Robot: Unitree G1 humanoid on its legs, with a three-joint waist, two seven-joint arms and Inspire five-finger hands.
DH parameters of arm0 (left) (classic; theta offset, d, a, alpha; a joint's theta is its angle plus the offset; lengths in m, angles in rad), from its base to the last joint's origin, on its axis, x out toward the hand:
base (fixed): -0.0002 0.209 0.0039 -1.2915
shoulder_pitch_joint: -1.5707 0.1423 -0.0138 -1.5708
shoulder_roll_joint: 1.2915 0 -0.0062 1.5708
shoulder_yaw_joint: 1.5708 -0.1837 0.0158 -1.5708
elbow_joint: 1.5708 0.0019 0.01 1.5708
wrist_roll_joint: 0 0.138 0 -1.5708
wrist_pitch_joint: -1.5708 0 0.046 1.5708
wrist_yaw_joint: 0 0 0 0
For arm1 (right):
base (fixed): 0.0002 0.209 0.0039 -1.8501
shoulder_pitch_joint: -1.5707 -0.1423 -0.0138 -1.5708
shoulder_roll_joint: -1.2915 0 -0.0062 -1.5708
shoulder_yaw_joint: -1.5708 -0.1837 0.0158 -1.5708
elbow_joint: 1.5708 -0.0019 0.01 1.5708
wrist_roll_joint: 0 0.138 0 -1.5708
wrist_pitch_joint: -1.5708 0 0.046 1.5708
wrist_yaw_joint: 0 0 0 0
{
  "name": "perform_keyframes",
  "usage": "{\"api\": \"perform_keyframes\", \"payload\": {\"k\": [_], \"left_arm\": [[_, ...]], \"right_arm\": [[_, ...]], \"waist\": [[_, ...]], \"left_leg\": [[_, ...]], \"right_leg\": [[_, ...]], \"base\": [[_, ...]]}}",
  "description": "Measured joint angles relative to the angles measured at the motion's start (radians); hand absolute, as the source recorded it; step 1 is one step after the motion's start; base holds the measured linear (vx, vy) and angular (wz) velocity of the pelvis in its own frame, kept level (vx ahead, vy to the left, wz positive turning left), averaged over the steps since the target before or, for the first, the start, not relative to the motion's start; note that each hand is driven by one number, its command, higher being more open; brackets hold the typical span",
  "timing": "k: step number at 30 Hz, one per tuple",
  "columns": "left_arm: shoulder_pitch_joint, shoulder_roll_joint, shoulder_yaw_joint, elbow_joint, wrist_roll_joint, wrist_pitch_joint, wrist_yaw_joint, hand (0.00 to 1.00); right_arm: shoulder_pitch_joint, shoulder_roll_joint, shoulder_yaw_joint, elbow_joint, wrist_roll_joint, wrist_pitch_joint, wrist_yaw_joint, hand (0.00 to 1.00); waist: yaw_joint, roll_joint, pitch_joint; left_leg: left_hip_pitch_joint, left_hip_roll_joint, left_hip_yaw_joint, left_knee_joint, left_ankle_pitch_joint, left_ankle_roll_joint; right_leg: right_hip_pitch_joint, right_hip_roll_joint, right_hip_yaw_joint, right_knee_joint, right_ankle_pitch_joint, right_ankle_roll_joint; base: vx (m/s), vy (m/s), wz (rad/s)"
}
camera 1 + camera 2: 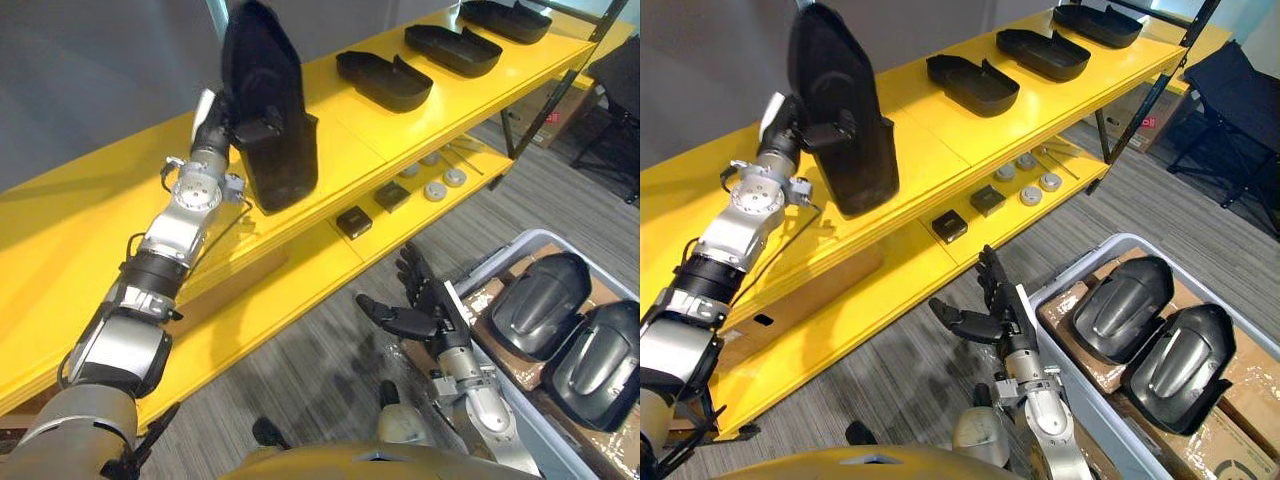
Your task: Walk over and take three plastic housings, then place them on the shelf
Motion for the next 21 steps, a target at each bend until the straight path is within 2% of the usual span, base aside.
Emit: {"api": "perform_keyframes", "payload": {"k": [2, 5, 8, 10, 14, 15, 21], "left_arm": [[-0.039, 0.008, 0.001, 0.008, 0.000, 0.020, 0.052, 0.00], [-0.082, 0.009, 0.001, 0.013, 0.002, 0.054, 0.090, 0.00], [-0.162, 0.036, 0.003, 0.034, 0.027, 0.071, 0.118, 0.00], [-0.183, 0.043, 0.007, 0.048, 0.028, 0.076, 0.119, 0.00], [-0.263, 0.054, 0.040, 0.088, 0.024, 0.085, 0.126, 0.00], [-0.291, 0.056, 0.050, 0.104, 0.024, 0.086, 0.131, 1.00], [-0.385, 0.061, 0.075, 0.151, 0.022, 0.083, 0.178, 1.00]], "right_arm": [[-0.006, 0.016, 0.020, -0.001, 0.000, 0.000, -0.016, 1.00], [-0.007, 0.019, 0.055, -0.001, -0.001, 0.000, -0.033, 1.00], [-0.026, 0.020, 0.107, -0.002, -0.001, 0.001, -0.063, 1.00], [-0.029, 0.022, 0.116, -0.002, -0.001, 0.001, -0.073, 1.00], [-0.058, 0.025, 0.130, -0.002, -0.001, 0.001, -0.092, 1.00], [-0.073, 0.024, 0.131, -0.003, -0.001, 0.001, -0.102, 1.00], [-0.122, 0.009, 0.169, -0.034, 0.000, 0.001, -0.142, 1.00]], "waist": [[0.002, -0.022, 0.020], [0.009, -0.039, 0.043], [0.009, -0.037, 0.096], [0.010, -0.032, 0.106], [0.010, -0.030, 0.161], [0.010, -0.031, 0.179], [0.010, -0.048, 0.234]], "left_leg": [[-0.014, 0.000, -0.003, 0.000, 0.006, 0.005], [-0.018, -0.001, -0.007, 0.000, 0.008, 0.008], [-0.035, -0.001, -0.016, 0.001, 0.016, 0.013], [-0.042, -0.001, -0.017, 0.001, 0.018, 0.015], [-0.049, -0.001, -0.020, 0.001, 0.022, 0.017], [-0.052, -0.001, -0.022, 0.001, 0.022, 0.017], [-0.082, -0.001, -0.028, 0.001, 0.028, 0.020]], "right_leg": [[-0.013, 0.000, -0.001, 0.000, 0.005, -0.001], [-0.015, 0.000, -0.001, 0.002, 0.006, 0.000], [-0.026, 0.000, -0.005, 0.003, 0.009, -0.002], [-0.031, 0.000, -0.005, 0.004, 0.010, -0.002], [-0.038, 0.000, -0.007, 0.007, 0.017, -0.003], [-0.039, 0.000, -0.008, 0.007, 0.017, -0.003], [-0.066, -0.001, -0.010, 0.009, 0.017, -0.003]], "base": [[-0.05, 0.009, 0.05], [-0.02, 0.011, 0.04], [-0.03, 0.016, 0.09], [0.00, 0.000, 0.00], [0.00, 0.003, 0.01], [0.00, 0.013, 0.03], [0.00, 0.008, 0.03]]}}
